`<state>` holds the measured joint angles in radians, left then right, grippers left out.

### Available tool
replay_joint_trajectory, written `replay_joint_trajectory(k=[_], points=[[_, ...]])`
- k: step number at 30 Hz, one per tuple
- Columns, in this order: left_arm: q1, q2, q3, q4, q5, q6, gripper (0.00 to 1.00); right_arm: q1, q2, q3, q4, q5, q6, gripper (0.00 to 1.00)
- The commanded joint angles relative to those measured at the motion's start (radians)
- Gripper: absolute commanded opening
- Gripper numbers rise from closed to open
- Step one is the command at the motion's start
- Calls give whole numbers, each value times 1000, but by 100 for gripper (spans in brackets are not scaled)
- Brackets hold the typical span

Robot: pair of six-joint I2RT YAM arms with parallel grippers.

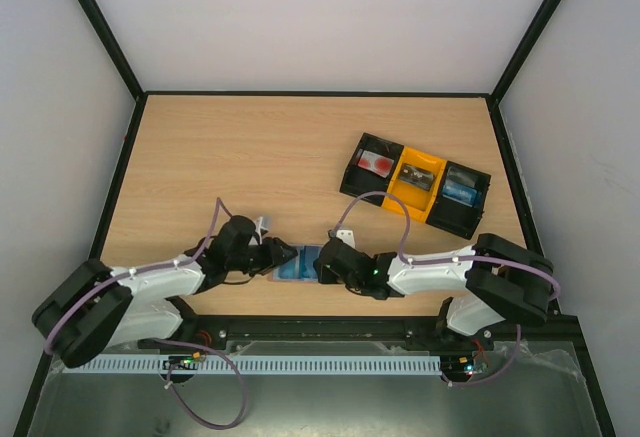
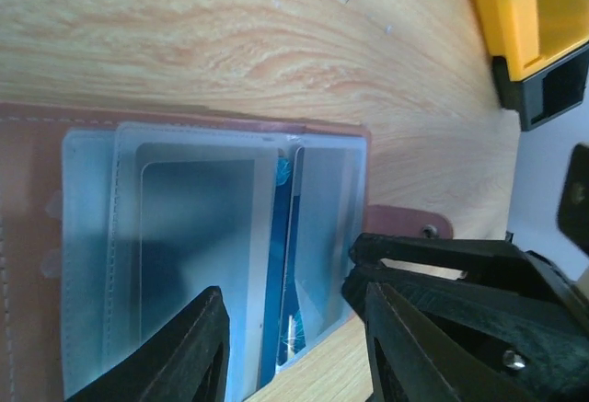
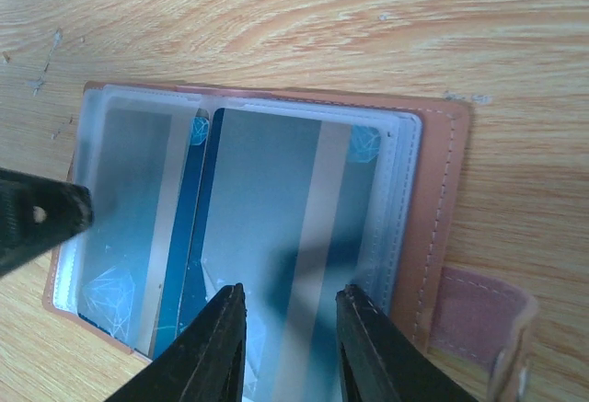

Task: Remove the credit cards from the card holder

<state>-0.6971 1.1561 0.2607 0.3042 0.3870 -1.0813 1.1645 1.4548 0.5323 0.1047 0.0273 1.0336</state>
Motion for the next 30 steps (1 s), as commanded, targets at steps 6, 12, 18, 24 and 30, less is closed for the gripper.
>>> replay_joint_trajectory(k=[6, 12, 18, 24, 30], points=[[-44, 148, 28, 134, -13, 23, 42, -5, 13, -64, 7, 17, 19, 26], [-48, 217, 46, 160, -18, 43, 36, -5, 15, -72, 13, 13, 23, 26], [-62, 235, 60, 167, -29, 44, 32, -5, 16, -76, 18, 13, 24, 25], [-82, 274, 62, 159, -65, 45, 24, -5, 21, -84, 23, 16, 38, 24], [-100, 296, 55, 202, -55, 17, 19, -5, 22, -91, 31, 12, 46, 23]])
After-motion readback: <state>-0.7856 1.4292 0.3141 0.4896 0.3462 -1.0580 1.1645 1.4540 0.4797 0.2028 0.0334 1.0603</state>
